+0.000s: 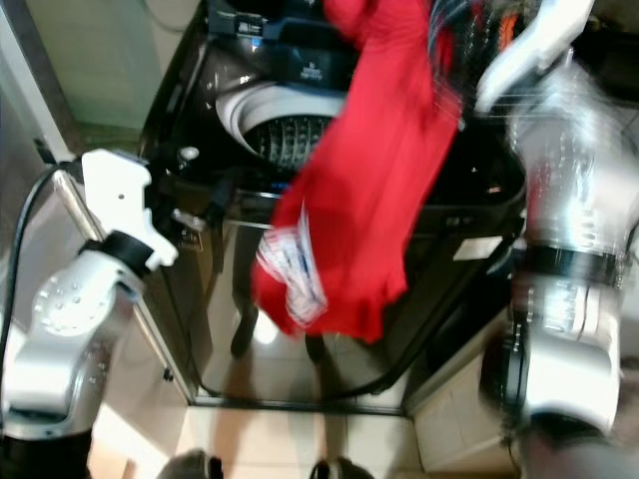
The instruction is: Clothes washing
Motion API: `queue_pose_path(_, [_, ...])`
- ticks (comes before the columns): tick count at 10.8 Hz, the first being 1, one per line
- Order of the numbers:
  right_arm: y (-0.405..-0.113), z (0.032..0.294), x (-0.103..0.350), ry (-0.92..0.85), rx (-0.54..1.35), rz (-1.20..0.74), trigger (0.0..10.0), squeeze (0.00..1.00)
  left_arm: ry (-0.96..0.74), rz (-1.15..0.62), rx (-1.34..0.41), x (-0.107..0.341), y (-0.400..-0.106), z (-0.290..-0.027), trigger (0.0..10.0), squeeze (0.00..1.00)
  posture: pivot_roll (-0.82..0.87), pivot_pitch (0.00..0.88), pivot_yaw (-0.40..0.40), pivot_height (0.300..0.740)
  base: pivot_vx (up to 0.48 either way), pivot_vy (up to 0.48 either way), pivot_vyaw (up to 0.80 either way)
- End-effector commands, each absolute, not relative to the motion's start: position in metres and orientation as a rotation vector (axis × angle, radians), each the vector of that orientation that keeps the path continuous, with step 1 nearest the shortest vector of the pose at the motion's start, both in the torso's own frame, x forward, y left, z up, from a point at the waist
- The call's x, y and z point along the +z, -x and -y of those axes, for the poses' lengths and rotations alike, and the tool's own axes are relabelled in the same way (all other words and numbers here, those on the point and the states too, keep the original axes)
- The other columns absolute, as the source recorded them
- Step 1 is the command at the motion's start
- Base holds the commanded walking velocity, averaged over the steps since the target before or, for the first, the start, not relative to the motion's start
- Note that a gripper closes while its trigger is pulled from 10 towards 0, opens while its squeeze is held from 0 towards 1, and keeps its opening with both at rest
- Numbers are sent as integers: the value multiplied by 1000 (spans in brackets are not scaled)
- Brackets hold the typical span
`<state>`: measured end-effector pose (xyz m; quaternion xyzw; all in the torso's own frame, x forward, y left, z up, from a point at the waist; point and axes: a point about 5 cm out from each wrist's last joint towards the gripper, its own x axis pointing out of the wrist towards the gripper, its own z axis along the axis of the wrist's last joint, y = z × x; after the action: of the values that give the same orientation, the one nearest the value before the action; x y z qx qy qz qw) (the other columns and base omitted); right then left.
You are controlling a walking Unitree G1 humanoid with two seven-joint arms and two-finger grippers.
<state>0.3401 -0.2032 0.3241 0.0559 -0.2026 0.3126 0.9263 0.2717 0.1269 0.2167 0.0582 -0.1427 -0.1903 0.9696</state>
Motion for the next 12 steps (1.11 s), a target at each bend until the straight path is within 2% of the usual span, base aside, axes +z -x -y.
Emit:
queue_pose_path(1, [-328,197,331,-72,653,474,10000,0,-132,309,-387,218,-268,-123,10000,0,-47,0,-59,740,0,0,0])
queue_pose_path(2, [-300,180,299,67,636,471,10000,0,-166,305,-322,211,-265,-125,10000,0,-59,0,-53,740,0,0,0])
queue_pose_path(3, [-274,170,273,97,613,423,10000,0,-184,291,-256,204,-262,-127,10000,0,-67,0,-52,740,0,0,0])
queue_pose_path(4, [-268,170,254,85,584,382,10000,0,-191,268,-240,198,-262,-127,10000,0,-72,0,-51,740,0,0,0])
queue_pose_path(5, [-264,183,189,162,489,204,10000,0,-194,210,-200,182,-261,-134,10000,0,-67,0,-57,740,0,0,0])
queue_pose_path(7, [-256,184,167,155,436,164,10000,0,-152,205,-205,178,-253,-132,10000,0,-52,0,-60,740,0,0,0])
queue_pose_path(8, [-257,183,163,165,408,165,10000,0,-152,201,-193,176,-249,-130,10000,0,-44,0,-65,740,0,0,0])
queue_pose_path(10, [-289,175,129,162,336,84,10000,0,-147,42,-77,143,-261,-138,10000,0,-37,0,-59,740,0,0,0])
queue_pose_path(11, [-305,169,114,20,284,-8,10000,0,-203,-26,-31,131,-270,-147,10000,0,-33,0,-59,740,0,0,0])
queue_pose_path(12, [-309,164,107,-38,270,-29,10000,0,-260,-47,-32,126,-272,-147,10000,0,-33,0,-56,740,0,0,0])
